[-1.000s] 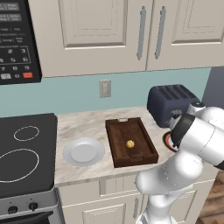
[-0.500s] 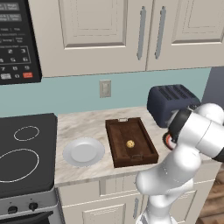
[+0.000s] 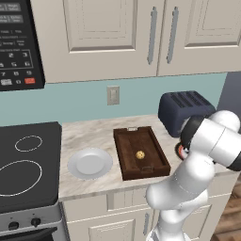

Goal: Move the dessert items from the plates to the tray.

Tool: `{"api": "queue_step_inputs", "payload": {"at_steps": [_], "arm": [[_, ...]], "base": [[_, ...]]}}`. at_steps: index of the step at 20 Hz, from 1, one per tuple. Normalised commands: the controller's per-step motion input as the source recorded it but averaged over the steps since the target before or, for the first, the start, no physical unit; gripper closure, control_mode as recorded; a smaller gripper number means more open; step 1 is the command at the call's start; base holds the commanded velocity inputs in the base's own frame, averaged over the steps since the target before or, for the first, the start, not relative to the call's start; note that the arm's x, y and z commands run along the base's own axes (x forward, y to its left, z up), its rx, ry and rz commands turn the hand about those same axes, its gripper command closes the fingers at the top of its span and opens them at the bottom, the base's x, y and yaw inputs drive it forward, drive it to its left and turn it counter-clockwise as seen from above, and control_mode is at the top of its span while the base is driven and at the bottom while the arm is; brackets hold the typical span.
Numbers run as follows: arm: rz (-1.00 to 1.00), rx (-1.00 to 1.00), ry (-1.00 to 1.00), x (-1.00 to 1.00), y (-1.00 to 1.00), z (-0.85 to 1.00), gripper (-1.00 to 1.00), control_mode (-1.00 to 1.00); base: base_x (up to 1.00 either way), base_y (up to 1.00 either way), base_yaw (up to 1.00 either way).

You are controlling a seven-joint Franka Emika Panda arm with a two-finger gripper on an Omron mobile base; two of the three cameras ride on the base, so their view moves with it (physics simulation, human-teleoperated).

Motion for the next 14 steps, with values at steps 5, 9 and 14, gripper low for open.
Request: {"api": "queue_step_inputs", "payload": {"at_steps": [5, 9, 14], "arm": [[0.0, 0.01, 0.0, 0.0, 0.0, 0.13, 1.0, -1.0], [0.0, 0.05, -0.07, 0.0, 0.04, 0.8, 1.0, -1.0], [0.0, 0.05, -0.03, 0.06, 0.29, 0.9, 1.0, -1.0]], "base": [[0.0, 0.0, 0.0], [0.0, 0.0, 0.0], [0.0, 0.0, 0.0]]}}
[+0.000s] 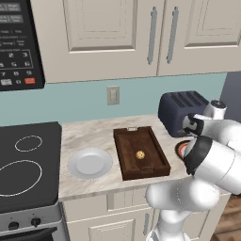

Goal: Move the dessert items from the plates to the tray.

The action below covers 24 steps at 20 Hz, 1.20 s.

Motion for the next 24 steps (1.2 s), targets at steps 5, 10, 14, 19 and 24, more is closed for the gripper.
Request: {"api": "queue_step_inputs", "payload": {"at_steps": [5, 10, 14, 19, 24], "arm": [[0.0, 0.0, 0.0, 0.25, 0.91, 0.43, 1.0, -1.0], [0.0, 0.0, -0.01, 0.3, 1.0, 0.03, 1.0, -1.0], [0.0, 0.0, -0.01, 0.15, 1.0, 0.0, 1.0, -1.0], [0.0, 0.1, 0.0, 0.09, 0.89, 0.0, 1.0, -1.0], [0.0, 0.1, -0.02, 0.13, 0.44, -0.12, 1.0, -1.0]], "base": [[0.0, 0.0, 0.0], [0.0, 0.0, 0.0], [0.0, 0.0, 0.0], [0.0, 0.0, 0.0], [0.0, 0.0, 0.0]]}}
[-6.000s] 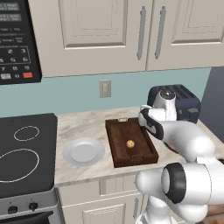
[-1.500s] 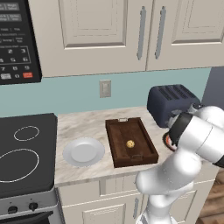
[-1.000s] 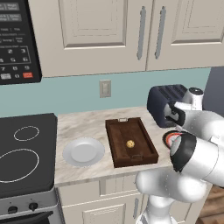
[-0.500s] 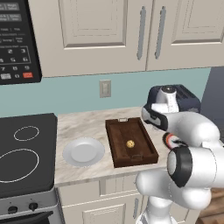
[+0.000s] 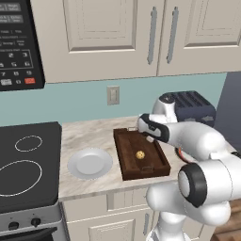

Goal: Move the dessert items from the plates to the tray.

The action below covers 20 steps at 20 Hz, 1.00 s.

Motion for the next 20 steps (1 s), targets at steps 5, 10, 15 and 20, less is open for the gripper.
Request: {"api": "queue_step_inputs", "payload": {"at_steps": [5, 10, 15, 20], "arm": [[0.0, 0.0, -0.08, 0.42, 0.01, -0.1, 1.0, -1.0], [0.0, 0.0, 0.0, 0.36, 0.07, -0.15, 1.0, -1.0], [0.0, 0.0, 0.0, 0.09, 0.07, -0.09, -1.0, -1.0], [0.0, 0.0, 0.0, 0.0, 0.0, 0.0, -1.0, -1.0]], "base": [[0.0, 0.0, 0.0], [0.0, 0.0, 0.0], [0.0, 0.0, 0.0], [0.0, 0.0, 0.0]]}}
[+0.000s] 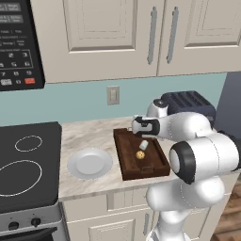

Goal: Move the dessert items from the plates to the tray.

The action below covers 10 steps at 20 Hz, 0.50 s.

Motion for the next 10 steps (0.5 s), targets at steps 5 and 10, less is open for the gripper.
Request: {"api": "queue_step_inputs", "payload": {"at_steps": [5, 10], "arm": [[0.0, 0.01, -0.03, -0.17, -0.05, 0.11, -1.0, -1.0], [0.0, 0.11, -0.25, -0.9, -0.32, 0.84, -1.0, -1.0]], "base": [[0.0, 0.0, 0.0], [0.0, 0.0, 0.0]]}}
